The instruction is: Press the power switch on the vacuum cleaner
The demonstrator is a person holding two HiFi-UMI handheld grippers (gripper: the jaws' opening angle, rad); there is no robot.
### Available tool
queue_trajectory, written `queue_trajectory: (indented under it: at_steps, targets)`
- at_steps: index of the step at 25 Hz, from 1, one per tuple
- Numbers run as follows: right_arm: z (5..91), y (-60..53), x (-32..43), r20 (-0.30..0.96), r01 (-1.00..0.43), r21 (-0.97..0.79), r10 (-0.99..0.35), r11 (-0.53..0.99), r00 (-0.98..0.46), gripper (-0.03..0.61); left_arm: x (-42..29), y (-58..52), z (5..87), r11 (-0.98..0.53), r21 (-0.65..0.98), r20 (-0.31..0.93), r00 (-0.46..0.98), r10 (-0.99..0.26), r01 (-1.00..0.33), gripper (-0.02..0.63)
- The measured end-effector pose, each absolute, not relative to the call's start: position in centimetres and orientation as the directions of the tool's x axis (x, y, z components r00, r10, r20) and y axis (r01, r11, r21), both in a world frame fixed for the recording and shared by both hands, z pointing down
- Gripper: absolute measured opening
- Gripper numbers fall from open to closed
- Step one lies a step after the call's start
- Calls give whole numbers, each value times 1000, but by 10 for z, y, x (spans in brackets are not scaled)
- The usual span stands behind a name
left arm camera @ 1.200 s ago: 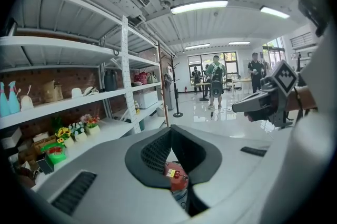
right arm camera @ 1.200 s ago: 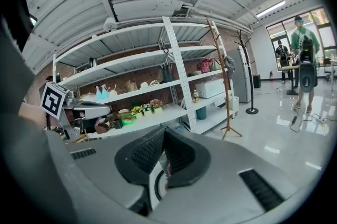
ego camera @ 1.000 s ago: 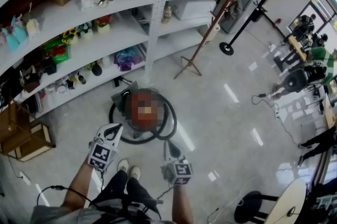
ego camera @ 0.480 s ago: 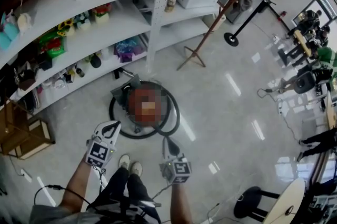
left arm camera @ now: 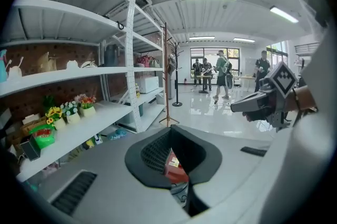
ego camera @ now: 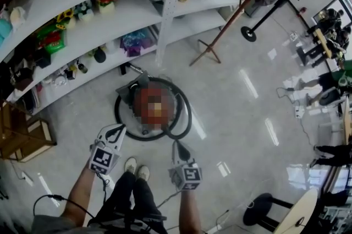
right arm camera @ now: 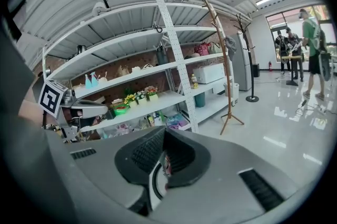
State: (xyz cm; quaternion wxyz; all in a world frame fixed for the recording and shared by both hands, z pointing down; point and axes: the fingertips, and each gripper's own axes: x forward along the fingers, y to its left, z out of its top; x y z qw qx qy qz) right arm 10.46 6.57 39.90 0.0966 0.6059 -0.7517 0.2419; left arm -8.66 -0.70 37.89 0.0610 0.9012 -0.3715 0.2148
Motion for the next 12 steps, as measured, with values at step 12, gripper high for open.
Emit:
queue_trajectory:
  at_steps: [12]
  targets:
    - [467, 46, 100, 460, -947, -267, -840, 178, -288, 11, -86, -18, 439, -714, -21, 486, 617, -619, -700, 6]
